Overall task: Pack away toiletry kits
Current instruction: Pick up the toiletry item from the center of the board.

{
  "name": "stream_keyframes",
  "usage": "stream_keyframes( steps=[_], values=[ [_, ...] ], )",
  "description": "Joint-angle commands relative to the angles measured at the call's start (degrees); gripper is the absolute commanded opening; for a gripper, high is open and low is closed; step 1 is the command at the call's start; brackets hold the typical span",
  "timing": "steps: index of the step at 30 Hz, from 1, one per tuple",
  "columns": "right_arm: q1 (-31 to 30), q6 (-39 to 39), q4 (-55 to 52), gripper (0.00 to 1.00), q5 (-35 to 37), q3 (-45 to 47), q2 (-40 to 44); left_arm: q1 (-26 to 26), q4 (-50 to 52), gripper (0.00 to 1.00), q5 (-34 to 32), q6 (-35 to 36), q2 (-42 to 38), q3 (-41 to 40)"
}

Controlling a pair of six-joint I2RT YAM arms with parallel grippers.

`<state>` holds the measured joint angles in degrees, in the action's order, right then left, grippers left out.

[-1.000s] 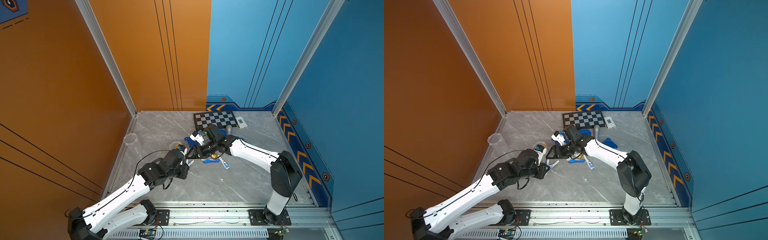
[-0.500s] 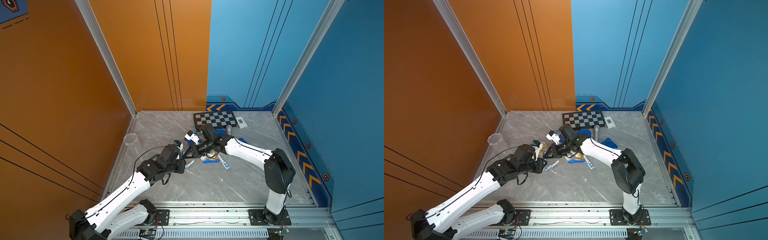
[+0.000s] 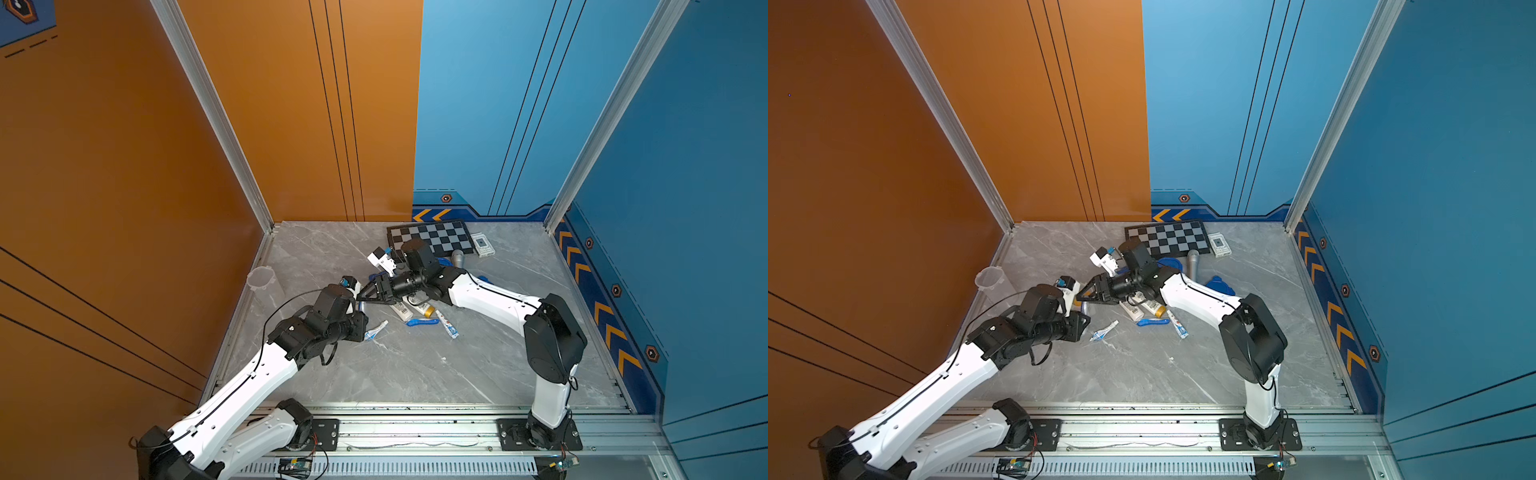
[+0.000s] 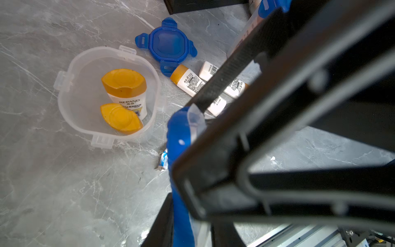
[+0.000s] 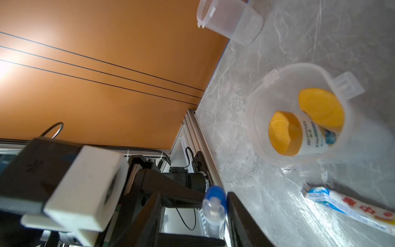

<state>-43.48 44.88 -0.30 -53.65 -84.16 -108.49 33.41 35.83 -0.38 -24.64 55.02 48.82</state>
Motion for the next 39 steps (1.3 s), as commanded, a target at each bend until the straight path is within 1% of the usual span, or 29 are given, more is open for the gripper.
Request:
stream_keyframes(
  steps=[1, 2, 4, 6, 9, 12, 16, 18, 19, 21, 23, 24, 25, 26, 28, 29, 30, 32, 35, 36, 39],
  values=[
    [-0.26, 0.31, 1.20, 0.49, -0.79, -1.08, -1.38, -0.27, 0.20, 0.09, 0.20, 0.34, -0.97, 1.01],
    [-0.62, -3.11, -4.27, 0.48, -0.02, -2.71, -1.84, -0.32, 0.18, 0.09, 0.29, 0.30, -0.97, 1.19],
    [-0.94, -6.17, -9.39, 0.46, 0.13, -4.72, -2.82, -0.32, 0.20, 0.09, 0.40, 0.30, -0.97, 1.40],
    [-0.99, -6.39, -9.72, 0.44, 0.42, -4.68, -3.04, -0.35, 0.20, 0.09, 0.62, 0.34, -0.84, 1.70],
    [-1.22, -6.56, -9.98, 0.38, 0.80, -5.24, -3.28, -0.37, 0.20, 0.09, 0.48, 0.48, -0.80, 1.97],
    [-1.35, -6.65, -10.21, 0.29, 0.83, -5.89, -3.66, -0.45, 0.20, 0.09, 0.38, 0.39, -0.66, 2.00],
    [-1.34, -7.24, -10.74, 0.12, 0.78, -6.61, -3.86, -0.45, 0.20, 0.09, 0.38, 0.40, -0.52, 2.05],
    [-1.08, -7.70, -11.10, 0.08, 1.21, -7.18, -3.85, -0.55, 0.22, 0.12, 0.38, 0.30, -0.78, 1.78],
    [-0.99, -8.20, -11.66, 0.06, 1.77, -7.76, -3.96, -0.62, 0.28, 0.16, 0.40, 0.22, -1.01, 1.51],
    [-0.94, -11.80, -16.66, 0.04, 4.89, -10.70, -4.25, -0.80, 1.09, 0.36, 0.02, -0.49, -1.56, 0.97],
    [-1.59, -20.93, -29.22, 0.00, 14.42, -17.88, -5.42, -1.48, 4.30, 0.60, -1.65, -2.36, -2.09, 1.09],
    [-2.01, -24.59, -33.84, 0.00, 18.82, -21.55, -6.15, -2.12, 6.11, 0.71, -2.17, -3.12, -2.42, 1.14],
    [-2.50, -27.67, -36.85, 0.00, 23.21, -24.76, -6.84, -3.11, 8.19, 0.79, -2.74, -4.23, -2.91, 1.19],
    [-2.68, -28.78, -37.97, 0.00, 27.00, -27.26, -7.47, -4.23, 9.77, 0.84, -3.04, -5.34, -3.67, 1.00],
    [-2.78, -29.28, -38.32, 0.00, 31.71, -30.32, -8.41, -6.21, 11.55, 0.94, -2.71, -6.86, -6.00, 0.31],
    [-3.05, -29.82, -38.83, 0.00, 34.20, -31.82, -8.93, -7.17, 12.64, 0.98, -3.41, -7.68, -7.32, 0.12],
    [-3.24, -30.44, -39.34, 0.00, 35.92, -33.07, -9.29, -8.10, 14.03, 0.99, -4.23, -8.34, -8.21, 0.18],
    [-3.61, -31.51, -39.78, 0.00, 38.83, -35.20, -9.97, -10.66, 17.05, 1.00, -5.98, -10.07, -9.81, 0.17],
    [-4.56, -33.29, -40.88, 0.00, 41.29, -39.08, -13.77, -14.29, 20.33, 1.00, -6.97, -12.83, -11.03, -0.64],
    [-5.06, -34.04, -41.52, 0.00, 42.14, -40.62, -14.92, -15.12, 20.64, 1.00, -6.56, -13.14, -11.24, -1.01],
    [-5.68, -34.65, -41.72, 0.00, 43.13, -43.60, -17.45, -15.49, 21.00, 1.00, -6.30, -13.34, -11.31, -1.10]
  ],
)
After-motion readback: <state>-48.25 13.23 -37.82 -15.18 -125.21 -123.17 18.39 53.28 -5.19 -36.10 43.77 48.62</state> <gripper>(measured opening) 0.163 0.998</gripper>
